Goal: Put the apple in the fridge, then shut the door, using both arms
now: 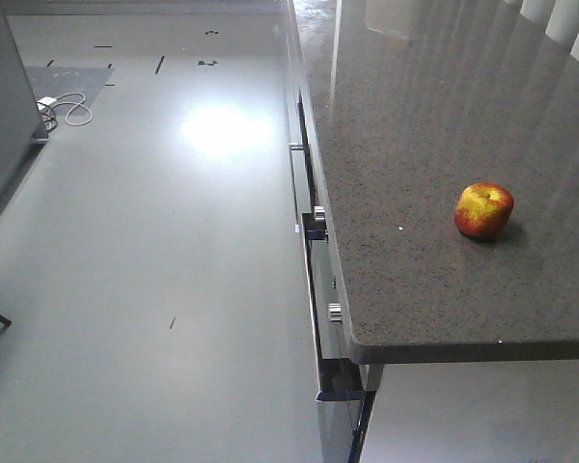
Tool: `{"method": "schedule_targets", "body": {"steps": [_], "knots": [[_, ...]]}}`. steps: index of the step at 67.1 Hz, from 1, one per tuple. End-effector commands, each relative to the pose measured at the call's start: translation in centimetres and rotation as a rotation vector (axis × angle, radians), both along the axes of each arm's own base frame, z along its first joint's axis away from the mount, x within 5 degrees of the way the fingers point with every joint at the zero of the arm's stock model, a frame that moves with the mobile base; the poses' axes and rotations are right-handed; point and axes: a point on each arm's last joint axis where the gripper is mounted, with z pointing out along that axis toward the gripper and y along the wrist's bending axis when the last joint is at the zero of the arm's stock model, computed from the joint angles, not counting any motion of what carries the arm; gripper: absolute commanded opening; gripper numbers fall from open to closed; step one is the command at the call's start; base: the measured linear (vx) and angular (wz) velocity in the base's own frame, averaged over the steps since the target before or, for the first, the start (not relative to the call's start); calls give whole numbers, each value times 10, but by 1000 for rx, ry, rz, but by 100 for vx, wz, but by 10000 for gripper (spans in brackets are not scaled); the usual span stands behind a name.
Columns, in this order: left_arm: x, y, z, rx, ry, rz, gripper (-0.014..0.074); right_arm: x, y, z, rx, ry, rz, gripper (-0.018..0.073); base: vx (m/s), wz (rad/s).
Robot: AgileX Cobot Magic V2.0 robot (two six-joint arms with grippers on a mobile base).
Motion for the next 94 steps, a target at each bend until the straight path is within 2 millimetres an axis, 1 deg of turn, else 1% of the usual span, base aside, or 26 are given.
{"method": "schedule_targets", "body": {"steps": [1, 14, 17, 22, 25, 30, 34, 38, 40, 44, 48, 56, 64, 69, 77, 87, 94], "knots": [[-3, 0, 13, -16, -102, -5, -6, -2, -1, 8, 5, -85, -5, -3, 0, 0], [-3, 0, 13, -16, -102, -5, -6, -2, -1, 9, 27, -96, -4, -3, 0, 0], [-3, 0, 13, -16, -102, -5, -6, -2, -1, 12, 66, -127, -5, -3, 0, 0], [-3, 0, 13, -16, -102, -5, -6, -3, -2, 19, 82, -189, -8, -3, 0, 0], [-3, 0, 13, -16, -102, -5, -6, -4, -2, 24, 84, -196, -7, -3, 0, 0], [-3, 0, 13, -16, -102, -5, -6, -6, -1, 37, 86, -187, -1, -3, 0, 0], [-3, 0, 13, -16, -102, -5, -6, -7, -1, 48, 56, -139, 4, -3, 0, 0], [-3, 0, 13, -16, -102, -5, -6, -9, 0, 64, -26, -99, 1, -3, 0, 0], [-3, 0, 13, -16, -102, -5, -6, -9, 0, 72, -85, -58, -3, -3, 0, 0], [-3, 0, 13, -16, -102, -5, -6, -9, 0, 84, -148, 37, 0, -3, 0, 0], [-3, 0, 13, -16, -102, -5, -6, -7, 0, 98, -156, 110, 7, -3, 0, 0], [-3, 0, 13, -16, -102, -5, -6, 1, 2, 115, -145, 283, 32, -3, 0, 0], [-3, 0, 13, -16, -102, -5, -6, 16, 5, 122, -132, 464, 61, 17, 0, 0], [-3, 0, 13, -16, -102, -5, -6, 28, 6, 125, -109, 555, 64, 56, 0, 0], [-3, 0, 13, -16, -102, -5, -6, 51, 7, 122, -63, 690, 53, 144, 0, 0], [-3, 0, 13, -16, -102, -5, -6, 78, 9, 110, -26, 817, 39, 307, 0, 0], [-3, 0, 13, -16, -102, -5, -6, 91, 9, 101, -17, 876, 34, 420, 0, 0]]}}
